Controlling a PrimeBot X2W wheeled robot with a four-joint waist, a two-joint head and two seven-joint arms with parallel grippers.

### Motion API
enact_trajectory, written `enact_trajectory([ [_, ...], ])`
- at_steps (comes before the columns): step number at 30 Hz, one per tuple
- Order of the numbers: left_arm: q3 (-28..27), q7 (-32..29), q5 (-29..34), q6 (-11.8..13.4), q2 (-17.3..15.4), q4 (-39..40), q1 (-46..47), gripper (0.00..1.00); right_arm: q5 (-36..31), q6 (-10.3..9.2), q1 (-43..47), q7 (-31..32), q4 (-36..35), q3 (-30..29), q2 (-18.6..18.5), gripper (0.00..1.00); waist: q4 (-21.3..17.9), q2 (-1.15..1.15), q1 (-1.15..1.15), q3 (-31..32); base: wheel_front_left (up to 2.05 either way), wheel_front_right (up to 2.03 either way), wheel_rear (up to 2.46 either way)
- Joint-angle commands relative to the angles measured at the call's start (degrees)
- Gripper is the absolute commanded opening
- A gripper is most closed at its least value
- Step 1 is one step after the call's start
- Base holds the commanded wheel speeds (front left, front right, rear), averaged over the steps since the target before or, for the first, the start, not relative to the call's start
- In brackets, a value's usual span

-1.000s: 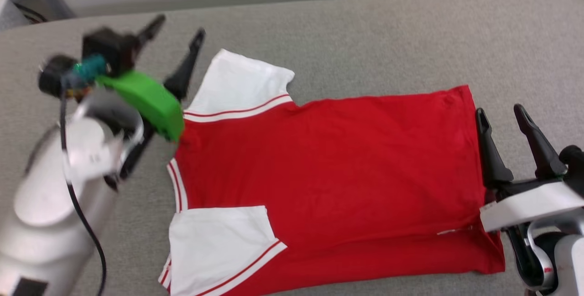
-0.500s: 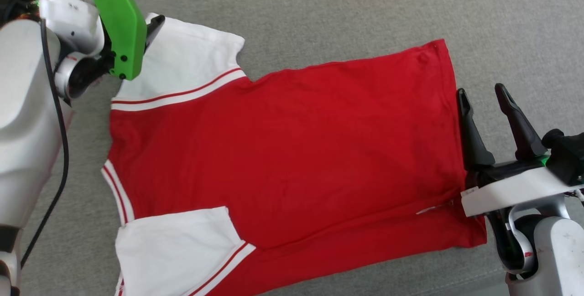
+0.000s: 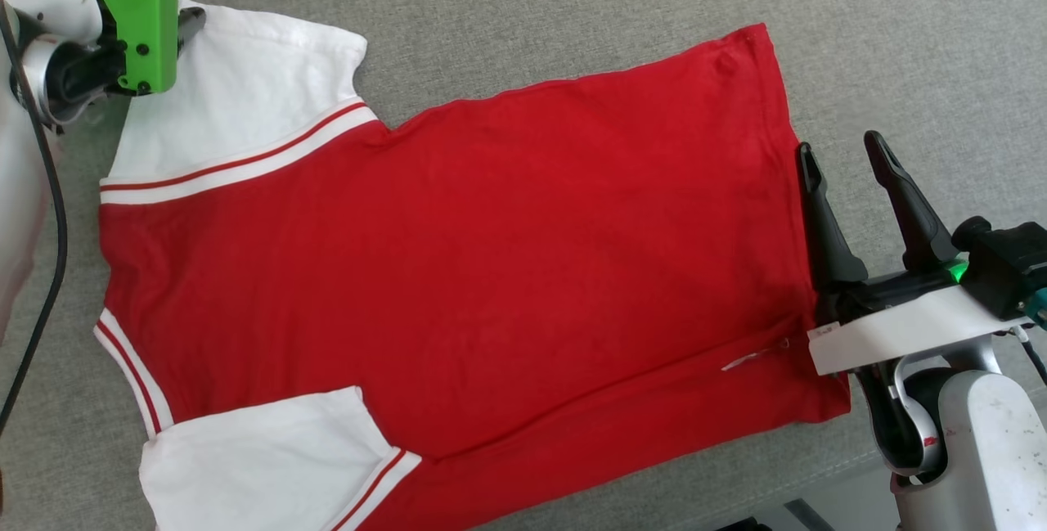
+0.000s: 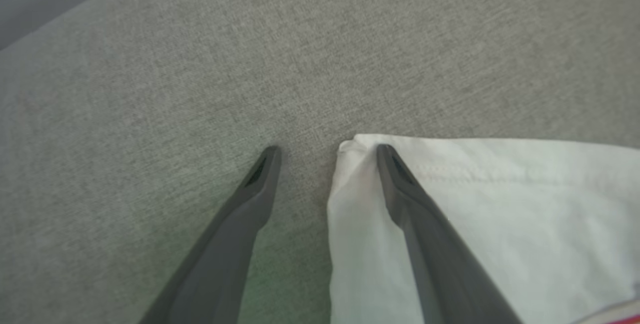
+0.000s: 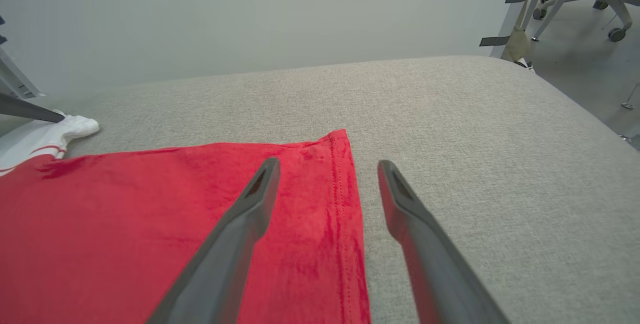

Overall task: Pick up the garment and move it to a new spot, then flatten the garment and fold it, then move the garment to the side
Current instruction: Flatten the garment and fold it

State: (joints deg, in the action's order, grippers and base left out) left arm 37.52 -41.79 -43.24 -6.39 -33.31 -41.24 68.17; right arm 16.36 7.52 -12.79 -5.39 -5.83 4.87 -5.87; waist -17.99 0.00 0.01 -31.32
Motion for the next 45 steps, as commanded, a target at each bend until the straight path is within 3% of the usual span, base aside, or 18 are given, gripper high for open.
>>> enact_trajectory([
  [1,1.23,-1.72,-1.06,-0.31,1.17,-1.33,-1.60,0.44,0.27,-0.03,-0.92,-0.50,0.23,-0.15,0.01,1.00,-0.17,0.00,-0.01,-0.28,0.00,0.00,0.00],
  [2,1.30,-2.31,-1.65,-0.39,1.52,-1.54,-1.85,0.00,0.21,-0.03,-0.89,-0.47,0.34,-0.35,-0.01,1.00,-0.04,0.00,-0.01,-0.22,0.00,0.00,0.00],
  [7,0.71,-2.62,-4.52,-0.65,2.91,-1.09,-3.23,0.00,-0.25,-0.03,-0.72,-0.08,0.63,-0.84,-0.04,1.00,0.86,0.00,-0.01,0.86,0.00,0.00,0.00],
  [19,-1.93,10.76,-5.83,-0.07,4.43,4.49,-8.22,0.00,-1.25,-0.03,0.59,3.82,1.25,-1.56,-2.80,1.00,4.94,0.00,-0.01,8.63,0.00,0.00,0.00],
  [28,-3.97,11.89,-10.14,1.18,3.48,17.46,-15.56,0.00,1.89,-0.03,0.05,19.36,-0.20,-3.10,-10.29,1.00,10.18,0.00,-0.01,12.57,0.00,0.00,0.00],
  [33,-4.44,11.78,-10.76,3.50,1.68,26.92,-19.86,0.00,4.47,-0.03,-3.69,28.87,0.58,-3.28,-14.23,1.00,12.62,0.00,-0.01,12.14,0.00,0.00,0.00],
  [41,-4.69,11.18,-10.26,7.39,-0.69,40.45,-24.08,0.00,9.51,-0.03,-13.77,42.06,8.28,-2.93,-19.09,1.00,16.23,0.00,-0.01,9.02,0.00,0.00,0.00],
  [45,-4.84,10.67,-10.95,8.02,-0.75,44.21,-24.60,0.00,9.67,-0.03,-18.49,45.87,12.74,-2.13,-21.00,1.00,17.66,0.00,-0.01,7.04,0.00,0.00,0.00],
])
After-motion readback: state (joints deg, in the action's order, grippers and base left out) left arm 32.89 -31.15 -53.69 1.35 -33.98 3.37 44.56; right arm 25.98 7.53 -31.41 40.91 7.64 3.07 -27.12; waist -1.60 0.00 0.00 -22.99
